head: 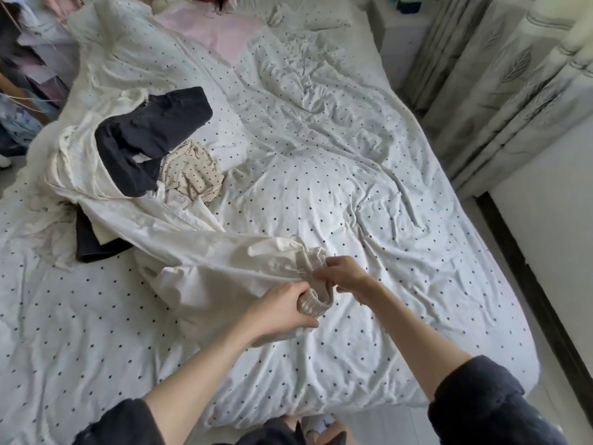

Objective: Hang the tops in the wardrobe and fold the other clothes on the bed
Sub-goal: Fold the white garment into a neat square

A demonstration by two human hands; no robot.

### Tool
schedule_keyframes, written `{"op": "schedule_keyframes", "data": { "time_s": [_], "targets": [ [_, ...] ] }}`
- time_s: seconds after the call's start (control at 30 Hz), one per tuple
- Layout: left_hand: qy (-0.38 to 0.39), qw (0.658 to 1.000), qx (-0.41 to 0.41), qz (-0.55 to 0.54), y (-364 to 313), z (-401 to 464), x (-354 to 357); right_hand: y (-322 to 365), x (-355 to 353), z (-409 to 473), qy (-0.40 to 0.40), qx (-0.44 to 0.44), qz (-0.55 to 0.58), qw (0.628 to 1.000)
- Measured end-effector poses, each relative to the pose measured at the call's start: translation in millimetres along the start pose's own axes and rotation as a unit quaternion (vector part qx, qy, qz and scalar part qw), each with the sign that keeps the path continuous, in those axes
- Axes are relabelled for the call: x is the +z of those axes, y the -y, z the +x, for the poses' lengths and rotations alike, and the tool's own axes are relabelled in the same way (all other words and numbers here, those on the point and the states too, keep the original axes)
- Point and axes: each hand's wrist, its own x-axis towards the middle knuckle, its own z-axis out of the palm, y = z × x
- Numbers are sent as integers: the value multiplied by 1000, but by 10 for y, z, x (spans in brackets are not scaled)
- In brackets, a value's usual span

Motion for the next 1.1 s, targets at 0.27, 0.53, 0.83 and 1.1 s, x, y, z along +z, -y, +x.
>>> {"op": "schedule_keyframes", "data": {
  "time_s": [0.27, 0.53, 0.83, 1.1],
  "targets": [
    [-34, 997, 70, -14, -835, 710, 7, 138, -1173, -113, -153, -118, -50, 980],
    [10, 996, 88, -32, -1821, 1390, 576, -512, -2285, -128, -187, -109, -20, 976],
    [88, 982, 148, -76, -3007, 2345, 1443, -1515, -4050, -89, -248, -62, 27, 966],
    [78, 993, 82, 38, -2258, 2770, 1559, -2510, -3966, 466, -127, 162, -129, 970]
  ]
}}
